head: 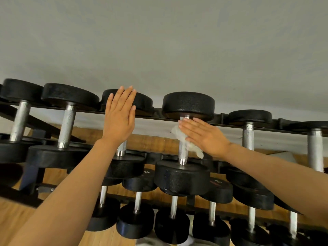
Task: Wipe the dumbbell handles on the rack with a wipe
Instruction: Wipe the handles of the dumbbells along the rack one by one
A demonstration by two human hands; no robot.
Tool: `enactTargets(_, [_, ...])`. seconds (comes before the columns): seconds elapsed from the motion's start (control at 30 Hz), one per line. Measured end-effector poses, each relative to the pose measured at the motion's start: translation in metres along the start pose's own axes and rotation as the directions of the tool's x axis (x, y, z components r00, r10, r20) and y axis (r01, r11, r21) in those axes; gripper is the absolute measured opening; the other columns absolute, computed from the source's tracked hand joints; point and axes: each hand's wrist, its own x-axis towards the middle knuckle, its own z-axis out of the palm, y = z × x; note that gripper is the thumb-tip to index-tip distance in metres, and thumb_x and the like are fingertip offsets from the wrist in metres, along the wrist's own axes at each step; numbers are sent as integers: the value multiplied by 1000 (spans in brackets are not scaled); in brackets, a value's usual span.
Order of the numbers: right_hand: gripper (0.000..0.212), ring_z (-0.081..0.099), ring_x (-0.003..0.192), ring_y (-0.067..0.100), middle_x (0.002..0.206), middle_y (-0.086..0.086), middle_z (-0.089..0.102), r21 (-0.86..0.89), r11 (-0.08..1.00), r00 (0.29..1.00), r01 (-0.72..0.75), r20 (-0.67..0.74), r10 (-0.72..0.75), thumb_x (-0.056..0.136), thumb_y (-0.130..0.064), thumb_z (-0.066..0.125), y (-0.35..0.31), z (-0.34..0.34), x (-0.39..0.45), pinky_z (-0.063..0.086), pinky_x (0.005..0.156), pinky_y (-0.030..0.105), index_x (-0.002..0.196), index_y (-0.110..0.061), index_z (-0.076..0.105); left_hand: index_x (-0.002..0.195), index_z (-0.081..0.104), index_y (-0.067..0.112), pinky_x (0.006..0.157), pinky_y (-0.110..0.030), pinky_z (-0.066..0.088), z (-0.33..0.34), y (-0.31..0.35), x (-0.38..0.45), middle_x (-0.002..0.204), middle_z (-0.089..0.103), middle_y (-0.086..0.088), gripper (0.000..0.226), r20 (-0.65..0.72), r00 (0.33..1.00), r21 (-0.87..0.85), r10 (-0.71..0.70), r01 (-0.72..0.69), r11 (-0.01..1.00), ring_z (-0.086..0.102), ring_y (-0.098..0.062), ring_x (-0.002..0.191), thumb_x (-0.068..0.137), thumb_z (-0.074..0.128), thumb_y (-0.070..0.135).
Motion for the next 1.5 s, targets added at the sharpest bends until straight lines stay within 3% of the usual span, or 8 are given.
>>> enactTargets(0.13, [49,14,148,18,156,11,27,106,987,993,-119,30,116,109,-31,15,-21,3,-10,5,122,29,149,-6,29,153,32,10,123,-33,-3,-3,2,0,160,28,-5,52,19,1000,20,-9,8,1000,14,-21,151,105,26,29])
enactTargets(0.37, [43,28,145,14,153,0,38,291,922,958,257,51,-283,103,-26,43,1,2,-22,12,123,38,144,-16,45,153,31,9,123,-32,-5,-3,6,-1,160,29,-7,52,53,998,84,-22,17,996,14,-22,151,106,24,29])
enactTargets(0.6, [45,30,144,18,152,10,39,311,930,959,-198,-136,250,100,-14,42,-19,8,-8,24,119,37,144,-6,42,154,27,9,124,-39,1,-7,6,-1,161,25,-7,53,86,996,115,-19,9,993,12,-23,151,106,22,30])
enactTargets(0.8, [63,-23,145,3,157,-9,-25,568,649,861,-506,279,426,105,-34,33,-62,-14,8,-2,119,23,150,-21,-9,154,29,9,124,-40,1,-6,6,-2,161,25,-7,53,84,996,108,-16,7,994,12,-23,152,106,22,30])
enactTargets(0.97, [77,-45,132,17,139,1,-54,335,544,626,-769,565,537,105,-43,24,-88,-28,38,-19,113,34,135,-16,-41,153,31,7,124,-38,1,-7,1,0,161,27,-8,54,94,992,132,85,-97,987,15,-23,151,106,23,31])
enactTargets(1.2, [80,-26,145,28,156,14,-31,303,-2,131,-953,418,899,104,-45,28,-135,-17,105,-15,116,39,148,-4,-25,150,37,5,123,-43,16,-13,-21,8,158,33,-10,52,150,934,145,323,-344,928,25,-24,148,105,27,29])
enactTargets(1.37, [86,-14,148,34,160,21,-15,212,10,43,-977,149,988,99,-45,38,-132,-2,133,-10,118,42,151,2,-13,150,36,7,122,-42,16,-16,-40,17,158,34,-10,52,192,868,137,458,-486,863,26,-23,148,106,22,30])
enactTargets(1.5, [92,-9,149,31,161,18,-14,183,-108,-66,-977,222,973,96,-39,47,-150,-3,126,-4,121,41,150,-1,-17,150,37,6,123,-42,15,-15,-48,17,158,34,-9,53,201,848,92,491,-515,852,25,-23,148,106,21,30])
